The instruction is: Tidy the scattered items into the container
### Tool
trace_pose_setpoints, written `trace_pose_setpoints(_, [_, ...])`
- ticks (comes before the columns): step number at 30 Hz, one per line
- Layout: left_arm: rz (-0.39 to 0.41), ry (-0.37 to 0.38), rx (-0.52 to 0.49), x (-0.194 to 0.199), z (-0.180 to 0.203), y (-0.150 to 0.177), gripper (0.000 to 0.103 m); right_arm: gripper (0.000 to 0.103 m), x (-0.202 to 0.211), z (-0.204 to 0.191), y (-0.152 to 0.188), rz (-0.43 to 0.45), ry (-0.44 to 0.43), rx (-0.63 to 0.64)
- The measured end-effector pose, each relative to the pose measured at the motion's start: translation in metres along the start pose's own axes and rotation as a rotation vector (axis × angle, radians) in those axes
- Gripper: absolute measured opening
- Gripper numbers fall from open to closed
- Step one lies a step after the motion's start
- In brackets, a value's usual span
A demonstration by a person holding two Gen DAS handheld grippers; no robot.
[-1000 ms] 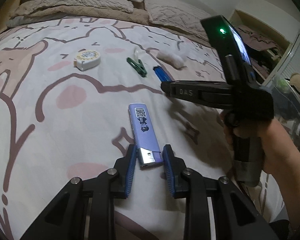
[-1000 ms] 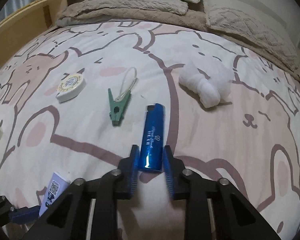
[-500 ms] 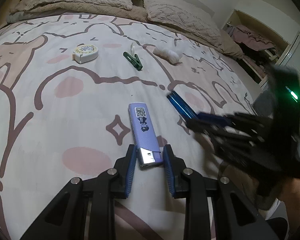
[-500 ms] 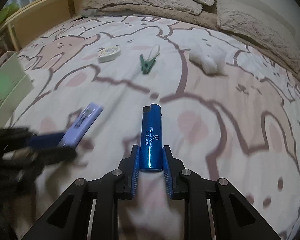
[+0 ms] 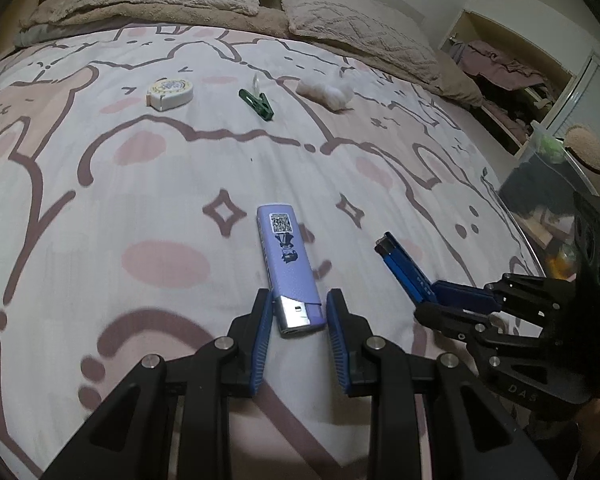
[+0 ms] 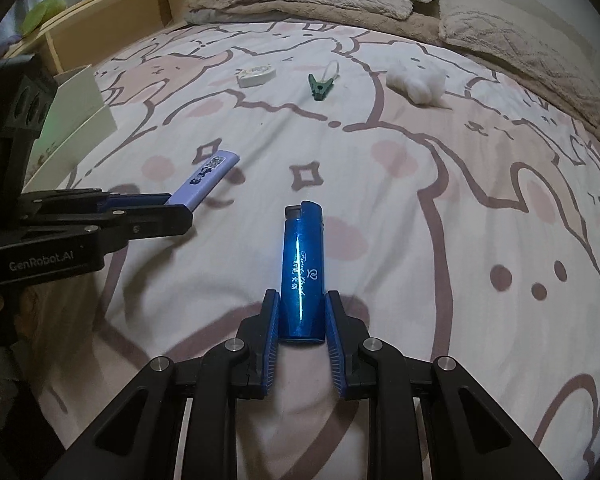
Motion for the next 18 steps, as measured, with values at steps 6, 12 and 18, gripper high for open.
trace_pose_setpoints(6, [-0.033, 0.048, -0.038, 0.007, 0.016, 0.016, 0.028, 0.024, 0.004, -0.007, 0.008, 0.034, 0.023, 0.032])
trace_pose_setpoints(12, [-0.054, 0.055, -0.073, 0.007, 0.026, 0.022, 0.028, 0.024, 0.004, -0.01, 0.011, 0.054, 0.055, 0.052])
trace_pose_setpoints(18, [-0.058, 0.046, -0.086, 0.005, 0.027, 0.023, 0.028, 0.026, 0.004, -0.014, 0.013, 0.073, 0.101, 0.086])
Point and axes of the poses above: each gripper's, at about its wrist camera, not at the fingertips, and x roughly against the way its jaws point, z to its right, y to its underside, the point moved 6 cm from there along -x, roughly the way its jaws point, and after that the axes turned 3 degrees about z, right-handed, at the moved point
